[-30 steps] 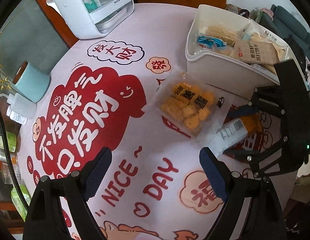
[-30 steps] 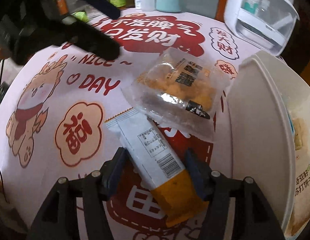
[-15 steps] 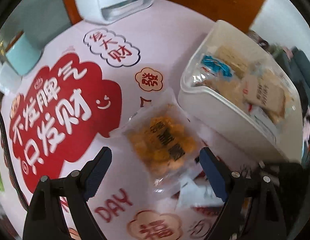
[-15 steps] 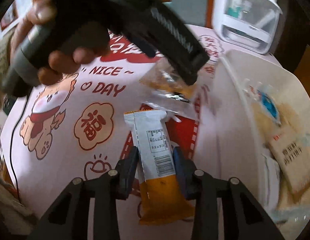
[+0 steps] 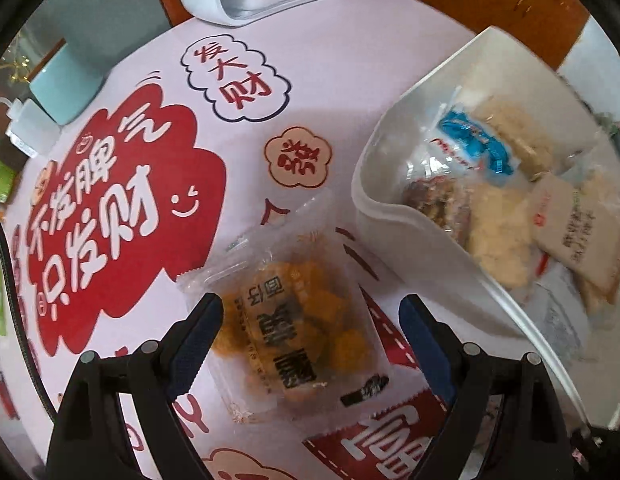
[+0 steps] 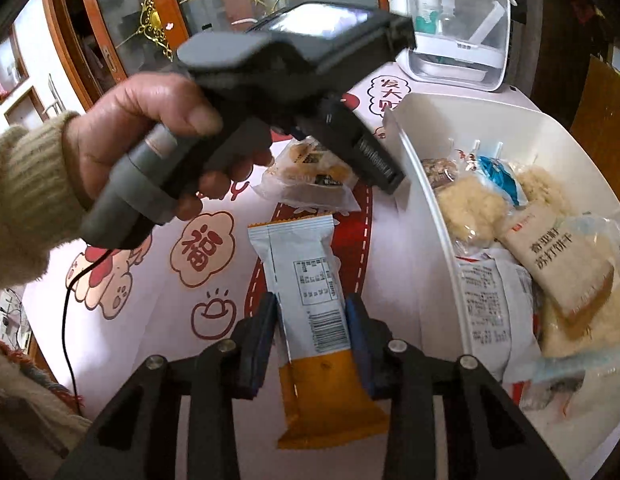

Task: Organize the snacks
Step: 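Grasp the clear orange-puff pack with the left gripper while the right gripper grasps the white-and-orange bar, then lift both packs and carry them over the white tray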

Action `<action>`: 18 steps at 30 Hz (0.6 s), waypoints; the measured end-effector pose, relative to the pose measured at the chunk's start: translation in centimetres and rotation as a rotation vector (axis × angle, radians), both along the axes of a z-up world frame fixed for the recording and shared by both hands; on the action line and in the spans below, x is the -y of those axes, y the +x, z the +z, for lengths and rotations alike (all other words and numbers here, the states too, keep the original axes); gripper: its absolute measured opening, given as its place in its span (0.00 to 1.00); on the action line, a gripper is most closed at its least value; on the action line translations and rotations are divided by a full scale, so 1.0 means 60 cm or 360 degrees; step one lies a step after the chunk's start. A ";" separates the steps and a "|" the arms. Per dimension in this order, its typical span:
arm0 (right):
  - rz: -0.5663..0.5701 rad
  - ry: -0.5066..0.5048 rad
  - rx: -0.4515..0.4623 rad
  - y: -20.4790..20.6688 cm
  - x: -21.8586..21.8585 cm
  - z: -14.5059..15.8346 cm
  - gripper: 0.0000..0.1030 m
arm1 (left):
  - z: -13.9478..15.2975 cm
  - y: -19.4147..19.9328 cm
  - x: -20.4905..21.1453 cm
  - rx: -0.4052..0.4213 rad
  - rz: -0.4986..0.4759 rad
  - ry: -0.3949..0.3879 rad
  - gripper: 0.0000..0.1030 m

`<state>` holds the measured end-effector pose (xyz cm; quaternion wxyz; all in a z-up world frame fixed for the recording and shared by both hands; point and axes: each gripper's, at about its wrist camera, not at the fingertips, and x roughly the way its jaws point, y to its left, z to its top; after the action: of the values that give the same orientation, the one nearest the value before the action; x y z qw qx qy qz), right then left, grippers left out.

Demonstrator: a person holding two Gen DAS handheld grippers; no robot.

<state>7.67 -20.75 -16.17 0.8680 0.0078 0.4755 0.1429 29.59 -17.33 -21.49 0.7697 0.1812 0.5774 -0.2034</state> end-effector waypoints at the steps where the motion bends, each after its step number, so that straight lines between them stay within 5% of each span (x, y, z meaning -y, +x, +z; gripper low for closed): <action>1: -0.0002 0.0011 0.0001 -0.002 0.002 0.001 0.34 | -0.003 -0.003 0.004 0.0032 0.0005 0.0048 0.86; 5: -0.0019 0.0043 0.0009 -0.011 0.007 0.008 0.34 | -0.006 -0.012 0.006 0.0146 0.0032 0.0196 0.87; 11: -0.0063 0.0104 0.0019 -0.025 0.018 0.013 0.34 | -0.025 -0.004 -0.023 0.0145 0.0181 0.0268 0.93; 16: -0.0099 0.0134 0.0044 -0.041 0.019 0.024 0.34 | -0.043 0.010 -0.055 0.0017 0.0283 0.0135 0.94; 18: -0.0111 0.0148 0.0052 -0.043 0.019 0.029 0.34 | -0.043 0.012 -0.067 -0.0055 0.0298 0.0014 0.79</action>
<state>5.08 -21.91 -14.40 0.8787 0.0622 0.4537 0.1346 30.31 -13.31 -24.05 0.7744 0.1262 0.6059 -0.1311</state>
